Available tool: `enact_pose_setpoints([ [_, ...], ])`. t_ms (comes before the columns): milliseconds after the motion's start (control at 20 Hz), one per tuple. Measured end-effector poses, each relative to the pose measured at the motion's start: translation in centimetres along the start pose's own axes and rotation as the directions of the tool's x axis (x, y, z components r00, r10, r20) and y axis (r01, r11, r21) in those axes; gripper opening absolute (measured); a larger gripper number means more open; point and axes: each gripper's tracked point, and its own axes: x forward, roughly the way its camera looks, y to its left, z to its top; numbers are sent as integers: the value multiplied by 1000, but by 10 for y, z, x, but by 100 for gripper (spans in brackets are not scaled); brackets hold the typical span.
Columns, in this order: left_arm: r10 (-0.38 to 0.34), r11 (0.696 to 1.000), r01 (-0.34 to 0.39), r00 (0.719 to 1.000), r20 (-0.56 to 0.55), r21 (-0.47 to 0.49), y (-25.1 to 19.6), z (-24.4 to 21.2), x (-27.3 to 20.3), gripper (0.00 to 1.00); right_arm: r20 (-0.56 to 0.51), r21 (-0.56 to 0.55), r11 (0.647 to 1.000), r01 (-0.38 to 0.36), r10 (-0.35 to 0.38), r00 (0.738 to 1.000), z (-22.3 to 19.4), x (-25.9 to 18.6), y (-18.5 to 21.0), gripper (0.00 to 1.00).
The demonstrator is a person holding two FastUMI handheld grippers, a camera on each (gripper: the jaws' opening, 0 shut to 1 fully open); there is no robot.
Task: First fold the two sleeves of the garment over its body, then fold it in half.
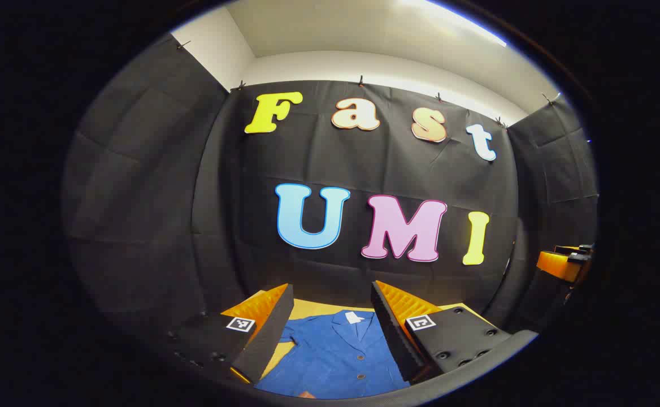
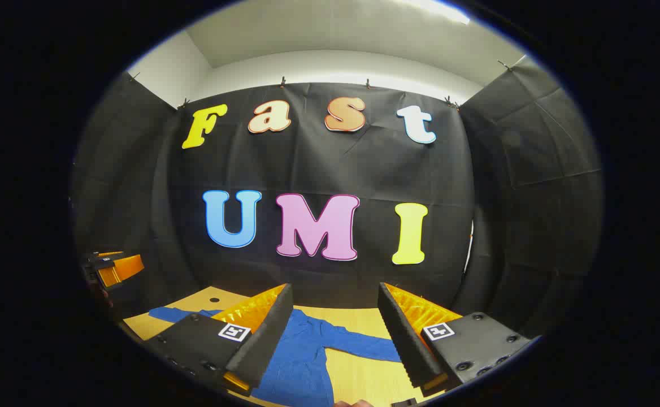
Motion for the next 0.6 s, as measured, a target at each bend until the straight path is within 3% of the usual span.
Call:
enact_pose_setpoints([
  [500, -13, 1000, 13, 1000, 13, -7, -4, 5, 10, 80, -18, 6, 998, 57, -56, 998, -3, 7, -11, 88],
  [550, -11, 1000, 11, 1000, 6, -3, -3, 3, 11, 80, -17, 7, 998, 55, -55, 998, -3, 8, -11, 95],
  [600, -11, 1000, 11, 1000, 1, -3, -2, 2, 11, 80, -15, 8, 999, 52, -52, 999, -4, 8, -9, 87],
])
